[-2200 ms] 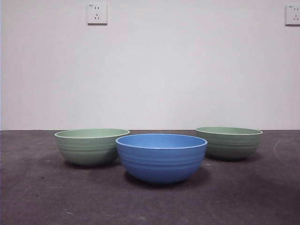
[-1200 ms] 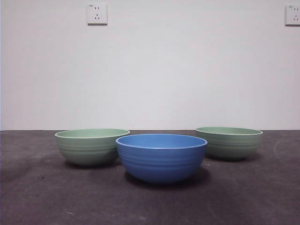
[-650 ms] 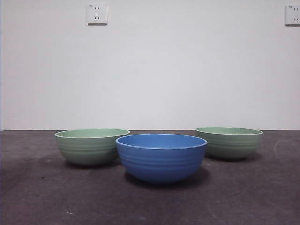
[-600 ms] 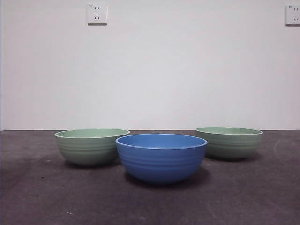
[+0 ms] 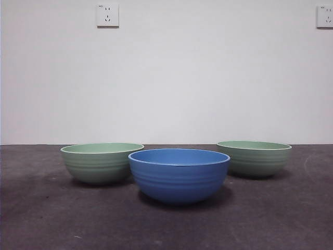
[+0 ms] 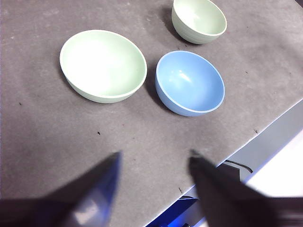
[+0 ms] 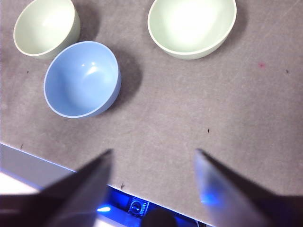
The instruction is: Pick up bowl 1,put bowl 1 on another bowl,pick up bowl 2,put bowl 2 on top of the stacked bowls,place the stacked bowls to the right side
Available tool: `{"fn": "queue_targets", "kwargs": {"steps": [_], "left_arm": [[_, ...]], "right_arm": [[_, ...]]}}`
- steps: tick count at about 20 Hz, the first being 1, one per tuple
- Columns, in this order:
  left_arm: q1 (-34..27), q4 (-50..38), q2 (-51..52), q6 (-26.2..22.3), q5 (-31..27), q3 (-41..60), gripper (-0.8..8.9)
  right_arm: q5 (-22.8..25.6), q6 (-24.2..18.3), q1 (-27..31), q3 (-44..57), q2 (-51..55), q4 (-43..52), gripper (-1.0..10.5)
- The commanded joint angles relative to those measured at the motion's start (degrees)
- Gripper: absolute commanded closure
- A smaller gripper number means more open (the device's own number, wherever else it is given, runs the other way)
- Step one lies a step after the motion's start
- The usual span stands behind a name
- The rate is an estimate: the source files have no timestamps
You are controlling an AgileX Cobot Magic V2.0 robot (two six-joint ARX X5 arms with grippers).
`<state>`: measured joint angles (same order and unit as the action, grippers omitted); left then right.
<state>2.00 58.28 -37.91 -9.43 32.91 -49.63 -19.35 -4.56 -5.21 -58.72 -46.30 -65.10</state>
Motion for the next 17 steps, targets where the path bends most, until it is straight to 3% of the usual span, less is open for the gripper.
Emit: {"fn": "queue_targets", "kwargs": {"steps": [1, 5, 8, 13, 17], "left_arm": [[-0.11, -0.13, -0.22, 0.31, 0.07, -0.26, 2.47], [-0.11, -0.22, -0.31, 0.37, 0.09, -0.26, 2.47], [-0.11, -0.26, -0.31, 0.37, 0.09, -0.26, 2.47], [-0.11, -0.09, -0.31, 0.37, 0.11, -0.26, 2.47], [-0.11, -0.07, -0.31, 0.37, 0.11, -0.26, 2.47]], "right_arm": [[0.15, 1.11, -0.07, -0.17, -0.63, 0.22, 3.2], [0.22, 2.95, -0.07, -0.17, -3.08, 2.43, 3.2], [0.22, 7.21, -0.07, -0.17, -7.74, 9.11, 3.2], [0.37, 12.39, -0.07, -0.22, -21.68, 21.40, 3.3], [2.40, 14.05, -0.09, -0.72, -34.14, 29.64, 3.6]]}}
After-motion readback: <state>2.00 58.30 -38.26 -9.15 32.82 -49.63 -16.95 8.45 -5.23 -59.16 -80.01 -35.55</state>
